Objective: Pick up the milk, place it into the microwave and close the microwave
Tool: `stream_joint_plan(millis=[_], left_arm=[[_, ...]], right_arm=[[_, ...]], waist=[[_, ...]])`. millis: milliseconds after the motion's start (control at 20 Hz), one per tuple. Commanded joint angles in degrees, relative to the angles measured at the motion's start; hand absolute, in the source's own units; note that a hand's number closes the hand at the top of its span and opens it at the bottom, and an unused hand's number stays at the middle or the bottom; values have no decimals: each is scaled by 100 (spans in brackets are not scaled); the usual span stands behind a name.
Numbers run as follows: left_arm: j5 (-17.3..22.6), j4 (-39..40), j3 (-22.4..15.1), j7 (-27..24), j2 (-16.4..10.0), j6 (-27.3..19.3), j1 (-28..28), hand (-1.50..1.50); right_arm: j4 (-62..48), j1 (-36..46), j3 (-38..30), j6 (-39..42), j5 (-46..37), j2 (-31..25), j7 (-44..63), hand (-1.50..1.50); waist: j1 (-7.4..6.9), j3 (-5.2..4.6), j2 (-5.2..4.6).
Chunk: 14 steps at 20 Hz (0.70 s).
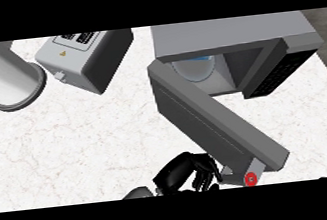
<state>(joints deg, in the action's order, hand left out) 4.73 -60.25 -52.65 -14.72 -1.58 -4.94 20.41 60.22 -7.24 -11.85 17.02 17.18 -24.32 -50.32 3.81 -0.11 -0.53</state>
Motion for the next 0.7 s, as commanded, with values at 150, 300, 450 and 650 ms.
stream_joint_plan(millis=[150,300,450,650], left_arm=[[1043,-128,-788,-28,150,-1060,512,-150],[1333,-54,-708,131,151,-1143,1072,150],[1609,-15,-696,149,150,-1362,1364,150],[1791,76,-634,16,155,-1737,1828,150]], right_arm=[[445,75,150,444,182,-87,56,-150],[686,120,216,335,194,-90,154,-150],[823,145,338,413,238,-136,351,-150],[1054,226,377,594,391,-305,540,-150]], waist=[[292,-18,-37],[473,-21,-65],[611,-23,-94],[785,-23,-101]])
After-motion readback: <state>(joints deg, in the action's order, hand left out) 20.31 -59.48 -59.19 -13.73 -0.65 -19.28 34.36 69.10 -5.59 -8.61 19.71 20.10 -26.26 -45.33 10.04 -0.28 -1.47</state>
